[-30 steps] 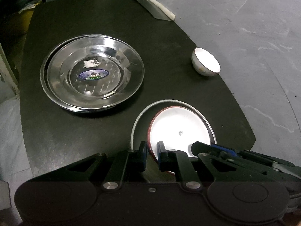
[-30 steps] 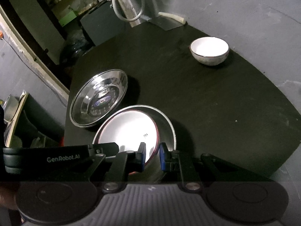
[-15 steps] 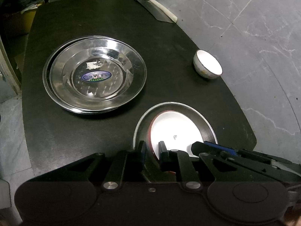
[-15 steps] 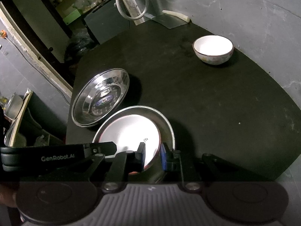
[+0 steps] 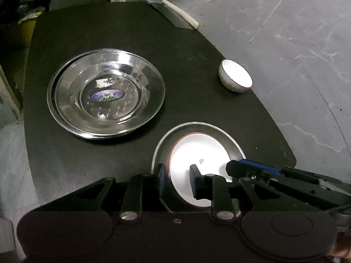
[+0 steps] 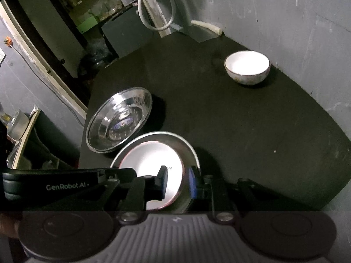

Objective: Organize plates and bowls
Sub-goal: 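Open both grippers and lift them off the white bowl, then move both grippers to the second white bowl and close on its rim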

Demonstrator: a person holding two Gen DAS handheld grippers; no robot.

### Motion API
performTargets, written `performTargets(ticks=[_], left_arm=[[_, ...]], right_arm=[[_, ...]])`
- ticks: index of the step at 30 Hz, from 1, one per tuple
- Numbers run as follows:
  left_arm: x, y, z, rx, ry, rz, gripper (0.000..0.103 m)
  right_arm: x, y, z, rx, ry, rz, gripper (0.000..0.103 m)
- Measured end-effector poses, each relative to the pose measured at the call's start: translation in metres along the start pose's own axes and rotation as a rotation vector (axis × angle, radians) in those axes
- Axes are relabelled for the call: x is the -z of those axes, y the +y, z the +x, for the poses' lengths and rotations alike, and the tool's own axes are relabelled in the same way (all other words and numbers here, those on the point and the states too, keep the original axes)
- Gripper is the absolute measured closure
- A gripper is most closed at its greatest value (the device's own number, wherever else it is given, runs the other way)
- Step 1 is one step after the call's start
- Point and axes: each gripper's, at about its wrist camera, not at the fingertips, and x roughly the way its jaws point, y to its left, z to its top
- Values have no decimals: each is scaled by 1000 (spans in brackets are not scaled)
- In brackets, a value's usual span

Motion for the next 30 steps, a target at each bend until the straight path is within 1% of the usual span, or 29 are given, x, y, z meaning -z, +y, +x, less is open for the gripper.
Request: performTargets(ticks=[2,4,5,8,11,13,14,16,17,18,19,22,24,30], left_arm=[[-2,-1,-4,0,-18,6,69],[-4,-3,-8,-1,-40,13,65],[-5,-4,-10,-1,-48,15,63],[-8,-6,-13,-18,-79,20,50],[-14,-6,-14,-21,-101,12,45],[-19,-7,-14,-30,-118,9,29],[-20,-8,-14,-35,-128,10,27],[-24,-11,-12,-38,-144,15,18],[-26,-13,-11,-41,-148,16,14],[-28,-15,-9,-46,-153,16,8],[-31,-17,-8,-52,-159,16,7],[-38,-22,0,-62,-162,15,3],[-43,-26,5,-77,-161,17,1],[-61,-35,26,-122,-142,14,1]], right_arm=[[-1,0,-5,-1,-26,-9,75],[-3,0,-11,0,-54,-19,70],[-3,0,-13,3,-65,-23,69],[-6,-3,-17,2,-91,-23,61],[-8,-7,-21,6,-115,-19,52],[-10,-12,-23,12,-128,-13,42],[-11,-14,-23,15,-133,-10,39],[-13,-20,-24,22,-145,-2,26],[-14,-23,-25,23,-151,3,23],[-15,-27,-25,25,-156,10,16],[-16,-31,-25,23,-160,19,10],[-21,-46,-24,17,-171,52,1],[-25,-56,-22,7,-175,81,0],[-37,-84,-6,2,-183,130,0]])
